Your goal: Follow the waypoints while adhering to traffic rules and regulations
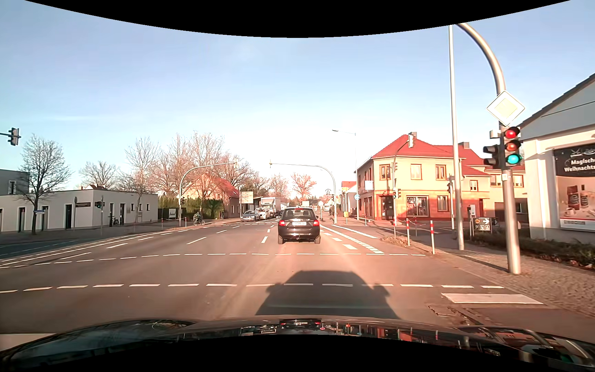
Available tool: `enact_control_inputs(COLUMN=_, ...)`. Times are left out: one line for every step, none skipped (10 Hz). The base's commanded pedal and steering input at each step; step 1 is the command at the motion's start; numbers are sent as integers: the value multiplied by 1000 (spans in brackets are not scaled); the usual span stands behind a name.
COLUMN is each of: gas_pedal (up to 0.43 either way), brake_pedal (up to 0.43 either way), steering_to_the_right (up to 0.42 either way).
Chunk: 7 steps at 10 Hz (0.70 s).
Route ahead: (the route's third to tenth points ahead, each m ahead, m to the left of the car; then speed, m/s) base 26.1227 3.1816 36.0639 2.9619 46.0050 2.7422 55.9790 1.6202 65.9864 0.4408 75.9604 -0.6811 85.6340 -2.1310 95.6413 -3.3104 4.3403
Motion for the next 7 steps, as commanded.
enact_control_inputs(gas_pedal=280, brake_pedal=0, steering_to_the_right=-25)
enact_control_inputs(gas_pedal=287, brake_pedal=0, steering_to_the_right=-27)
enact_control_inputs(gas_pedal=287, brake_pedal=0, steering_to_the_right=-30)
enact_control_inputs(gas_pedal=287, brake_pedal=0, steering_to_the_right=-31)
enact_control_inputs(gas_pedal=287, brake_pedal=0, steering_to_the_right=-31)
enact_control_inputs(gas_pedal=287, brake_pedal=0, steering_to_the_right=-31)
enact_control_inputs(gas_pedal=287, brake_pedal=0, steering_to_the_right=-31)
